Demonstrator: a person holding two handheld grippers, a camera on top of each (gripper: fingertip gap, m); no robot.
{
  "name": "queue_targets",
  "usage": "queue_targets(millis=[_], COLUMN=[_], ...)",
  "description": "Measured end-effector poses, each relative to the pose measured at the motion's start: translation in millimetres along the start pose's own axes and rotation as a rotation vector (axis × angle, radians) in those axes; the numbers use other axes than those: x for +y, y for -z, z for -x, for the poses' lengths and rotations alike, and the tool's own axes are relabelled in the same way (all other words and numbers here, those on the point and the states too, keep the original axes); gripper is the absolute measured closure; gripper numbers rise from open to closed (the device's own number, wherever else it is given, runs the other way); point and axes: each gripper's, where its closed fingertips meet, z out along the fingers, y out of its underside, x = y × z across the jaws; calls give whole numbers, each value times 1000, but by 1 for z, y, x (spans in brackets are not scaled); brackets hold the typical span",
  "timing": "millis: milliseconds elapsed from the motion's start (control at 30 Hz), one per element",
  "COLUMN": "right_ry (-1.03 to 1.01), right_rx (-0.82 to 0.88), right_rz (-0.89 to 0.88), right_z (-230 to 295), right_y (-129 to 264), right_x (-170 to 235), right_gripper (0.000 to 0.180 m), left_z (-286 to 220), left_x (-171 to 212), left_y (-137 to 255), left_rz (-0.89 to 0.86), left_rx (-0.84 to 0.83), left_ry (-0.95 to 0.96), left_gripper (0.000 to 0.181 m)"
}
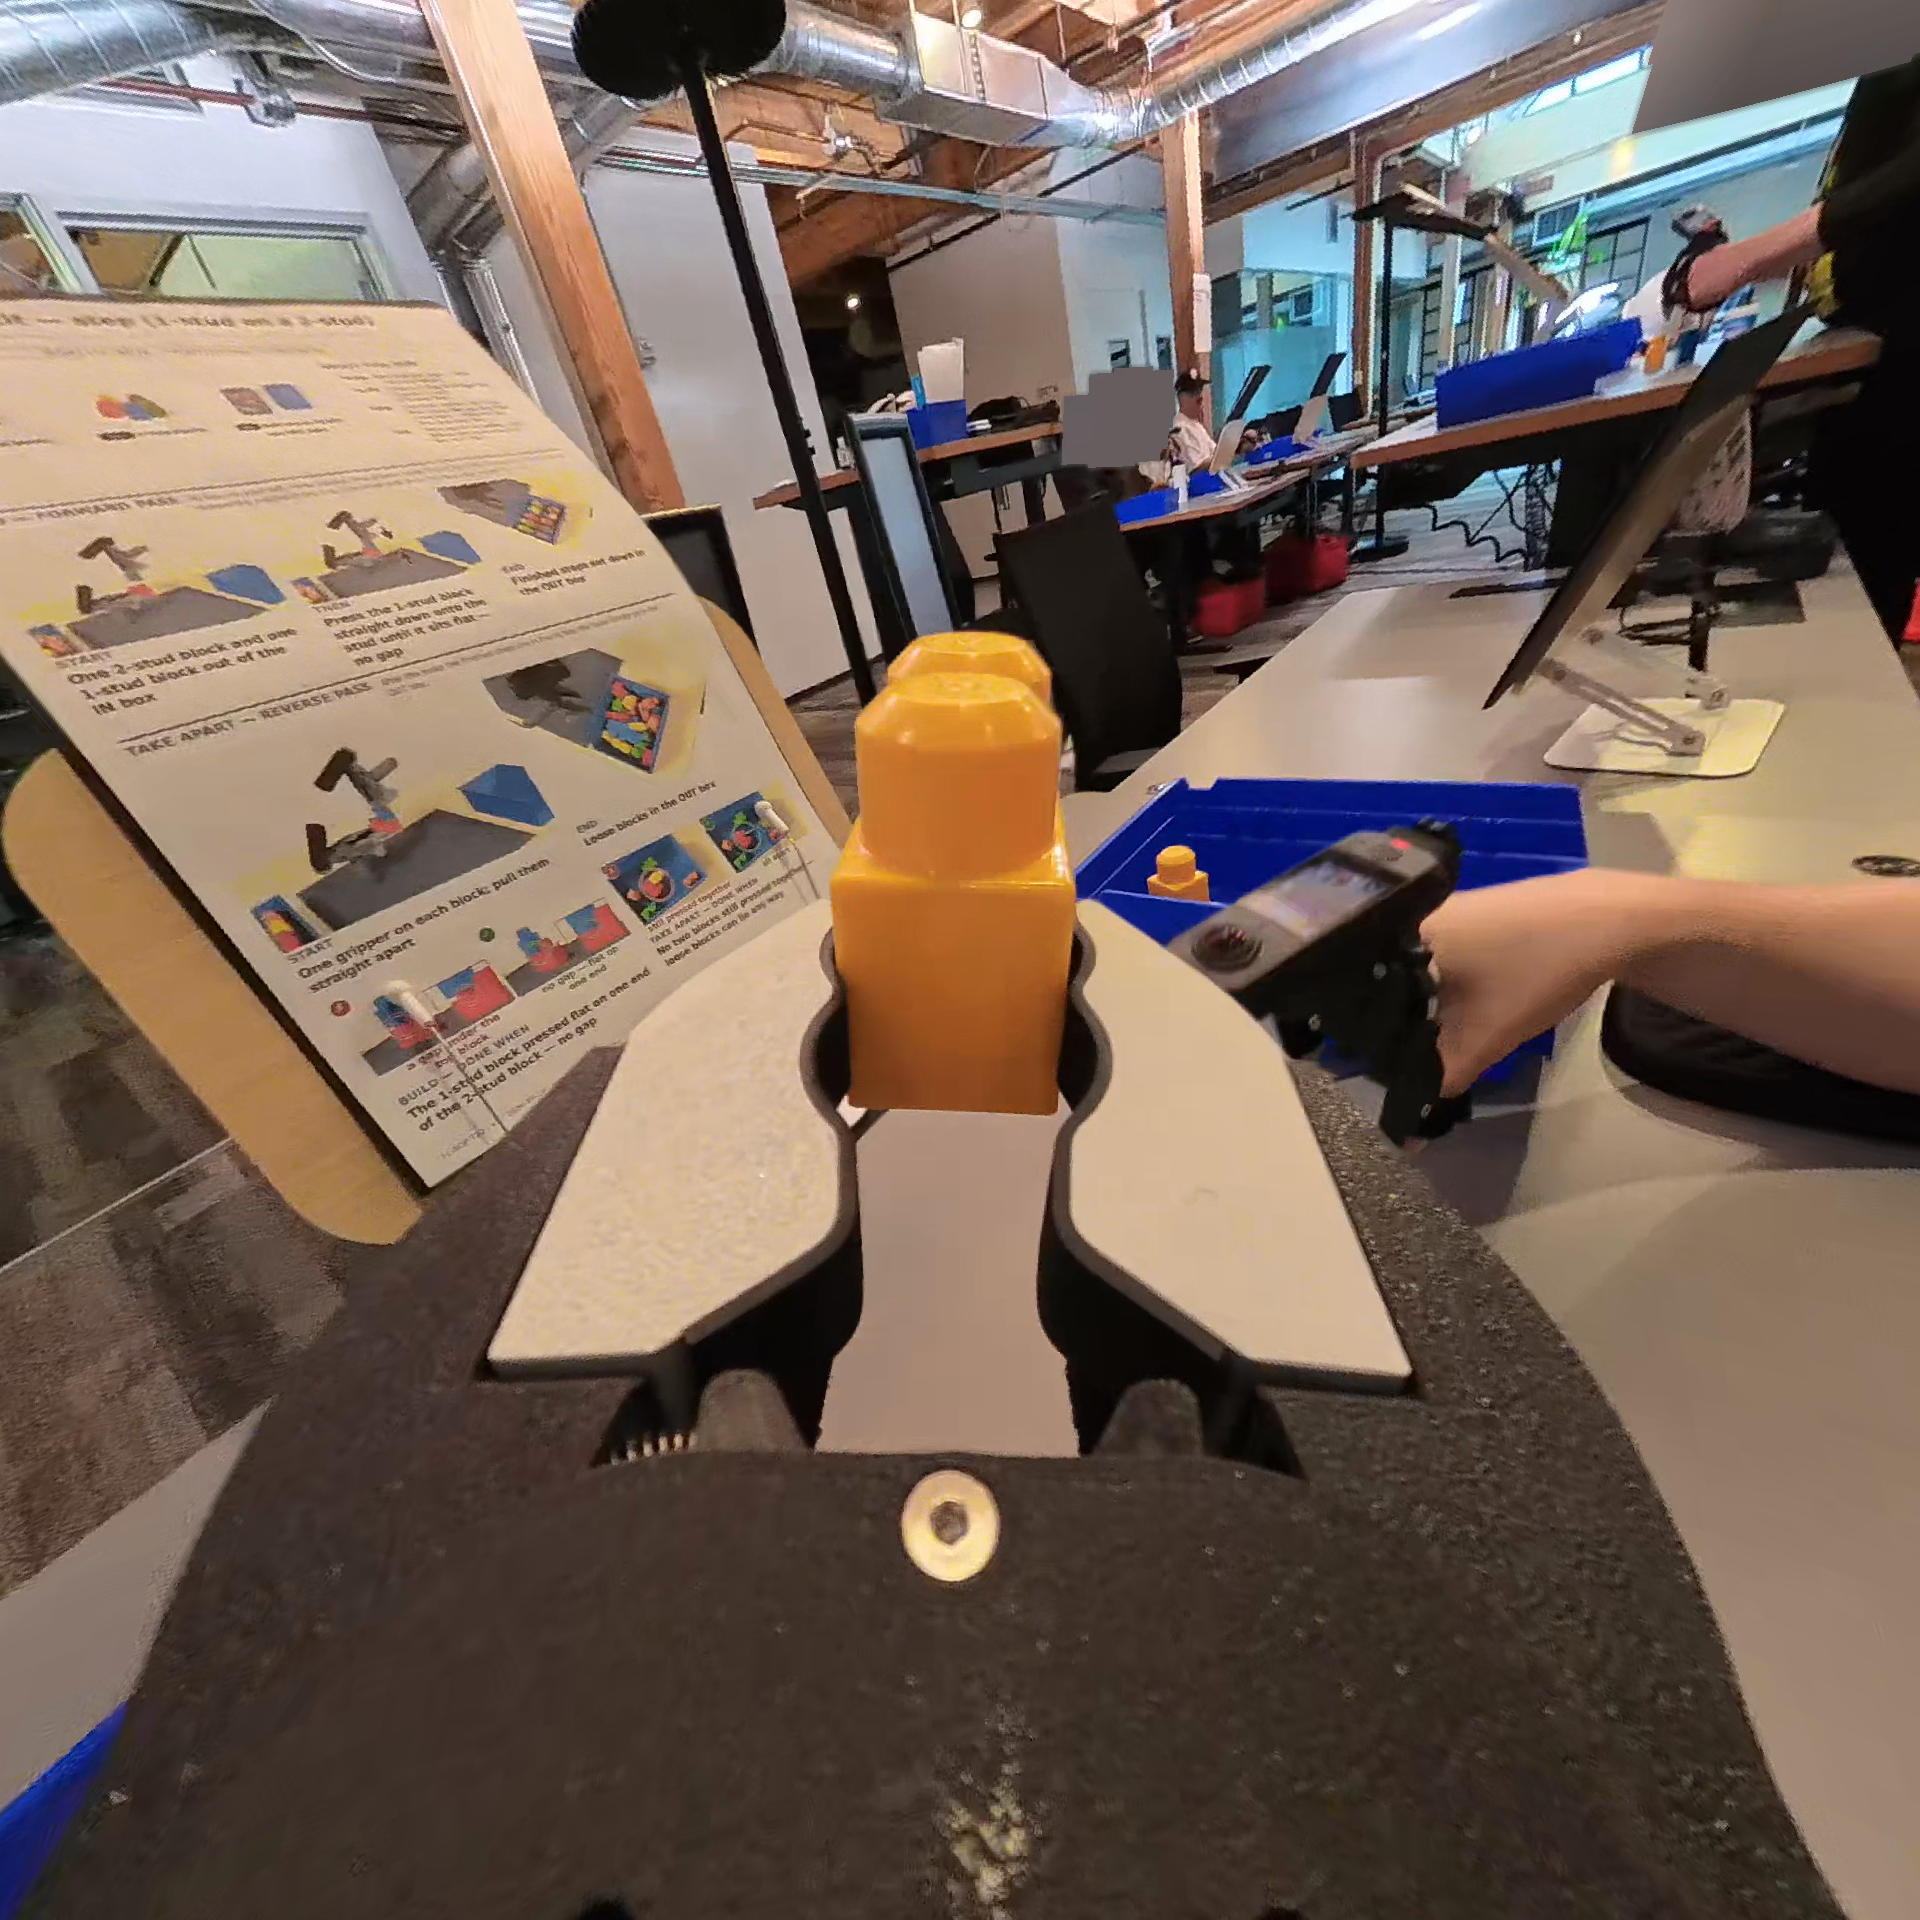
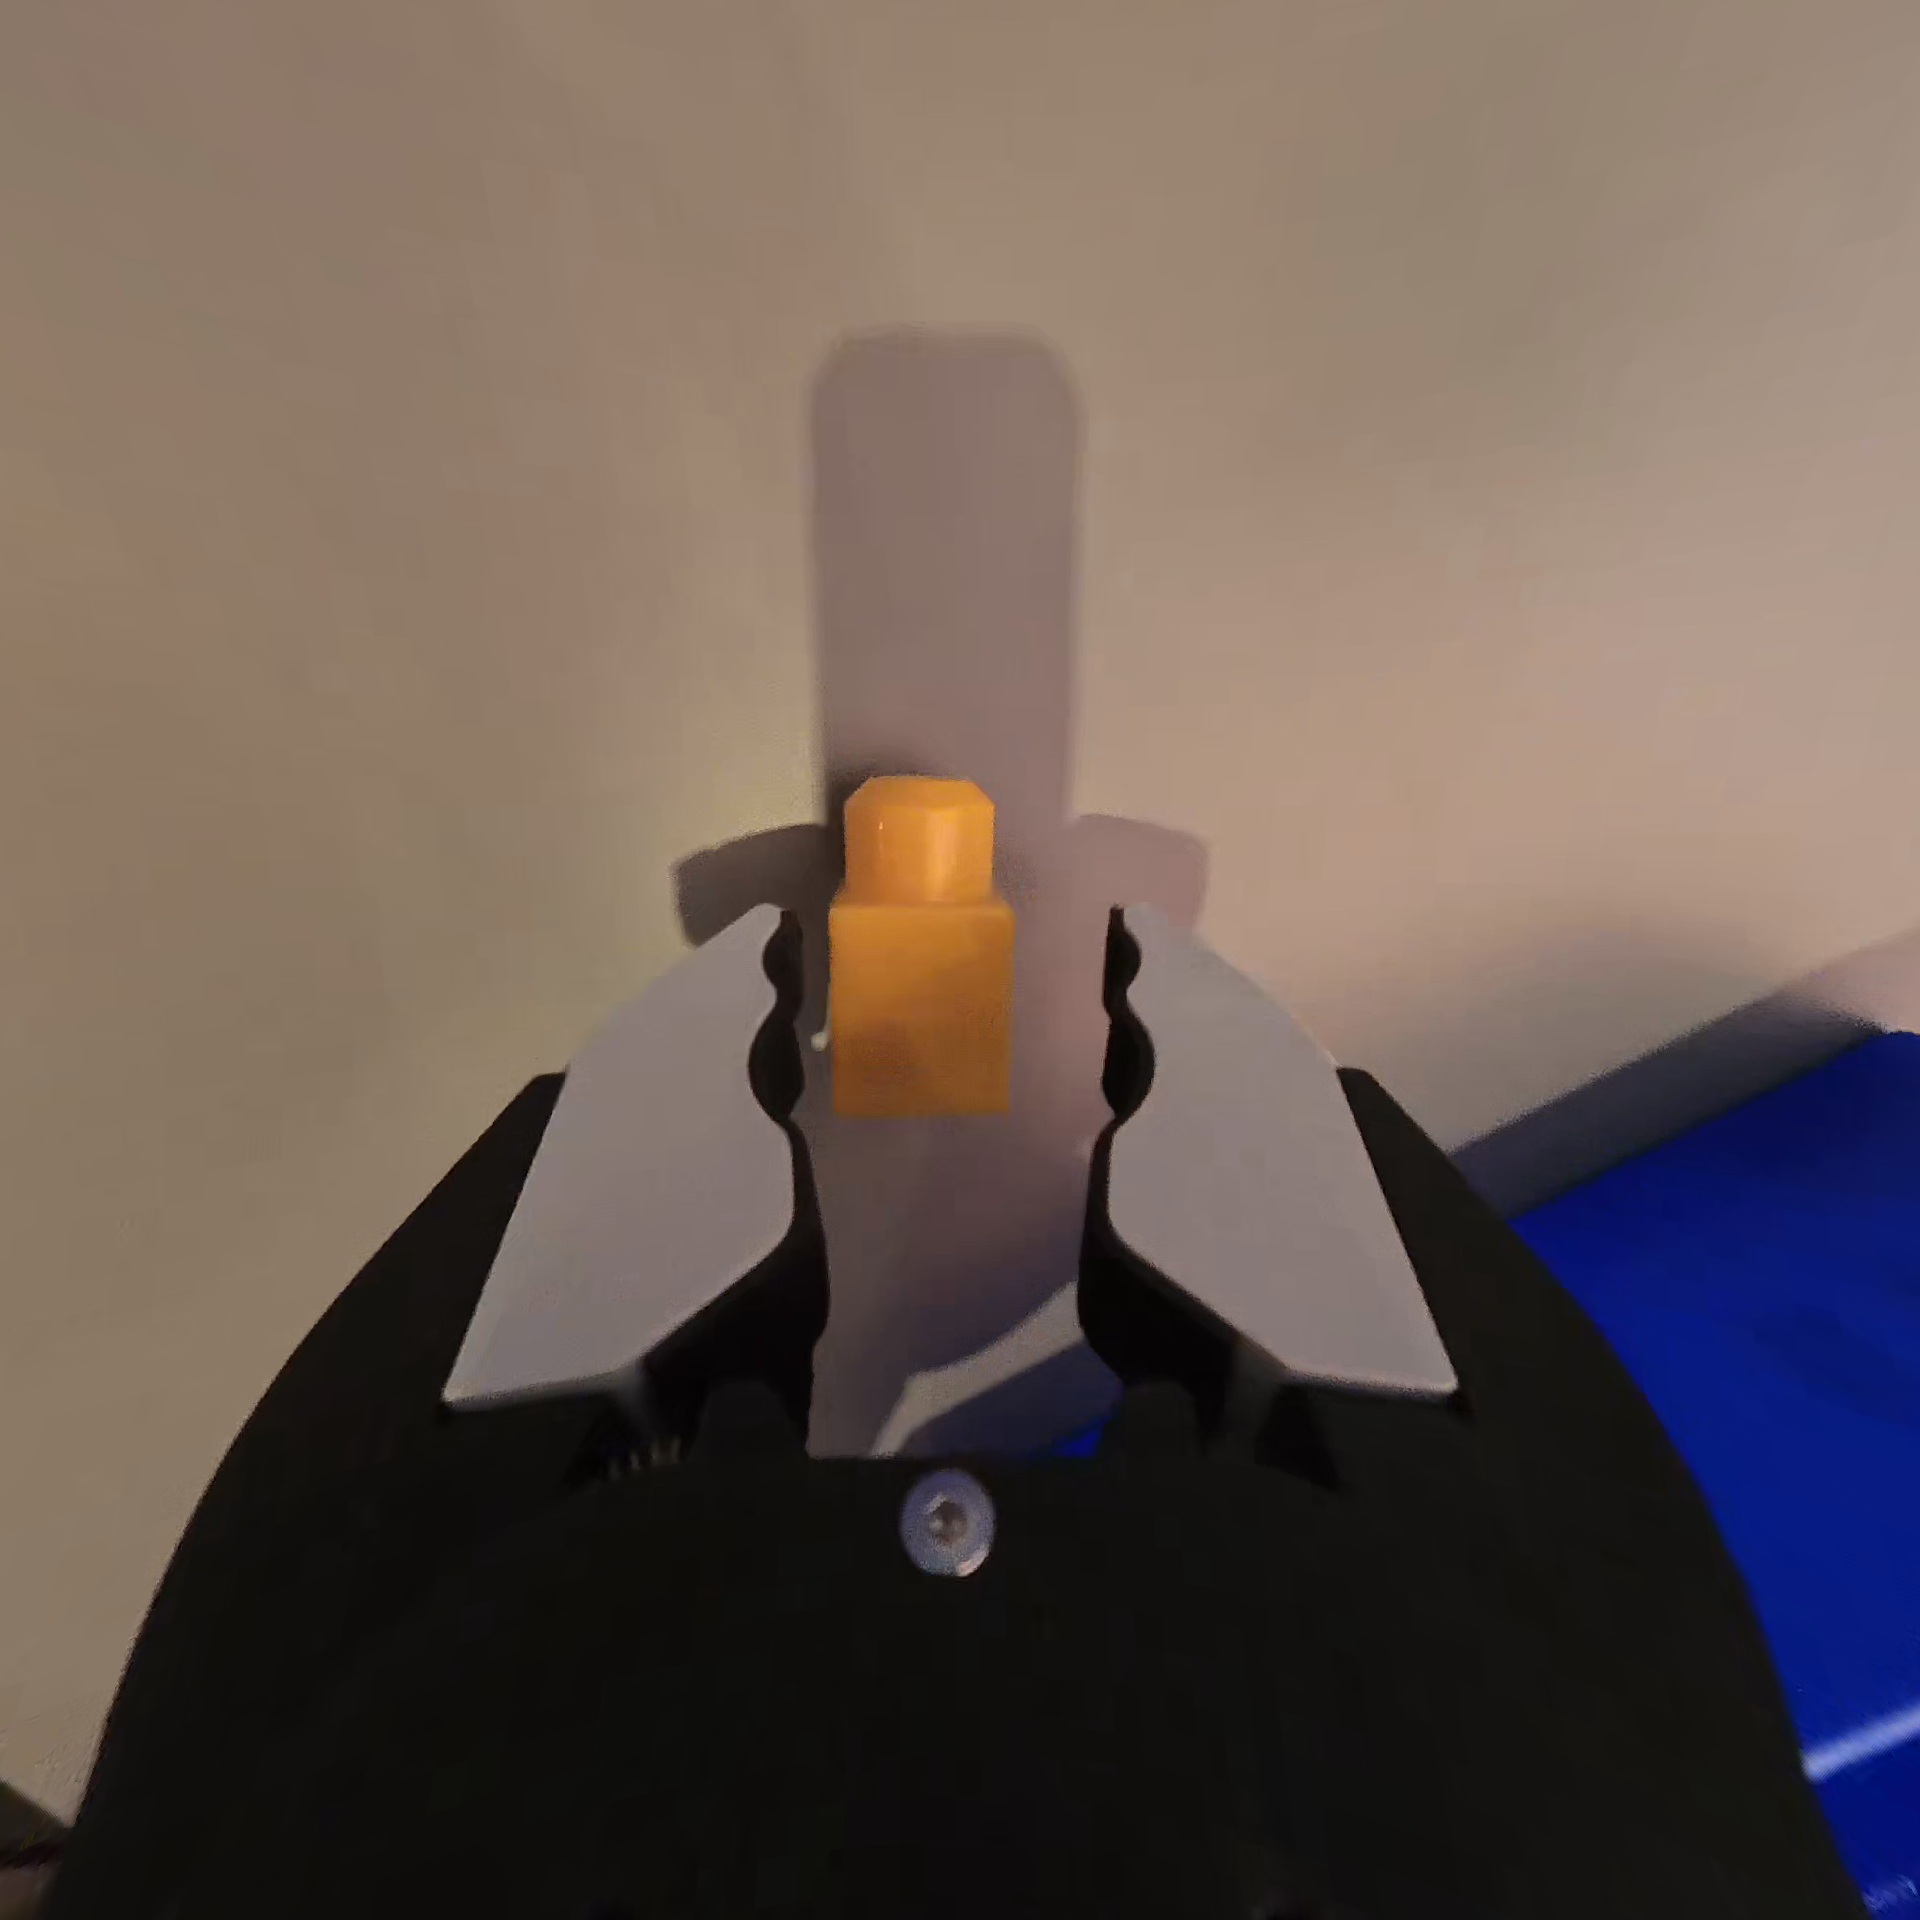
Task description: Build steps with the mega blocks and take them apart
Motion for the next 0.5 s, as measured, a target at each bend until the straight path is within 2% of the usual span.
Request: queue_targets(millis=[133, 200, 333, 400, 500], right_ry=[0, -3, 26, 19, -15], right_rx=[21, 0, -8, -19, -83], right_rz=[88, 79, 105, 30, -217], right_z=[-2, 0, -2, -2, 0], right_y=[-12, -12, -4, 12, 58], right_x=[12, 11, 16, 7, -21], right_gripper=[130, 142, 142, 142, 142], left_z=[2, 1, -7, -14, -30], left_x=[-1, 1, 8, 13, 22], left_y=[3, 2, -6, -14, -29], left_rz=[-10, -2, 20, 21, 9], left_rx=[16, 28, 68, 95, 163], left_ry=[15, 14, 25, 37, 90], left_gripper=[144, 144, 144, 144, 144])
